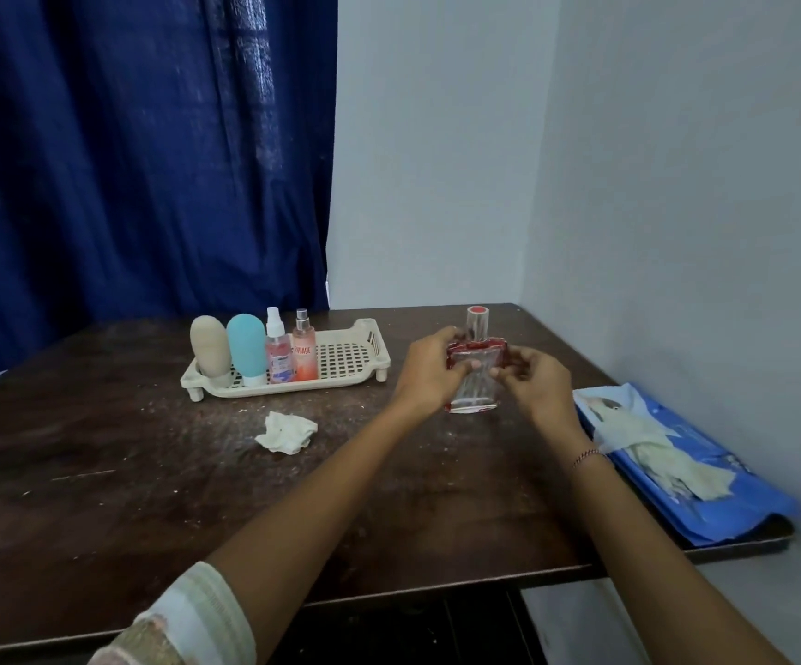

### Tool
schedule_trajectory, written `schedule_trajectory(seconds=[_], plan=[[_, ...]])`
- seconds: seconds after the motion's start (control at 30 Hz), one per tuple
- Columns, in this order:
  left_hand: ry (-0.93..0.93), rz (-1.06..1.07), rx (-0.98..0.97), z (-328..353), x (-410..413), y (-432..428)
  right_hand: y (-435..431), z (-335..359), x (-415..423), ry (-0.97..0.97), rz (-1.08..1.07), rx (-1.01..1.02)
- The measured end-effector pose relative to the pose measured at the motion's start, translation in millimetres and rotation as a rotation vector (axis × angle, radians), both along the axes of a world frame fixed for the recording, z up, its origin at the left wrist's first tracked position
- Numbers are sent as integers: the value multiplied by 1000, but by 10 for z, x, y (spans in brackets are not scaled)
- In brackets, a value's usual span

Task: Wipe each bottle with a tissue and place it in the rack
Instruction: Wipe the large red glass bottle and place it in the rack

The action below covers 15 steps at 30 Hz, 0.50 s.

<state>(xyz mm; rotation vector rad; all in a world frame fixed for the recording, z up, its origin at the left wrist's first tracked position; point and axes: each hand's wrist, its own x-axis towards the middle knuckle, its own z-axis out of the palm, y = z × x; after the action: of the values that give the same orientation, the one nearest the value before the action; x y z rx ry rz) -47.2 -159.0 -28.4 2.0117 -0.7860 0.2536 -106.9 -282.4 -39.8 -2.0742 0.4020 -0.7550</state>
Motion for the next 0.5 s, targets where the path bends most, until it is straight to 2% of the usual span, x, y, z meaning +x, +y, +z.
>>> schedule_trajectory(seconds=[0.27, 0.37, 0.5], plan=[[-142, 38, -12, 272, 327, 909, 653, 186, 416, -161, 244, 94], [-178, 76, -50, 246, 472, 1280, 947, 168, 617, -191, 334, 160], [-216, 120, -108, 109, 618, 1675, 1310, 117, 814, -201, 408, 151]])
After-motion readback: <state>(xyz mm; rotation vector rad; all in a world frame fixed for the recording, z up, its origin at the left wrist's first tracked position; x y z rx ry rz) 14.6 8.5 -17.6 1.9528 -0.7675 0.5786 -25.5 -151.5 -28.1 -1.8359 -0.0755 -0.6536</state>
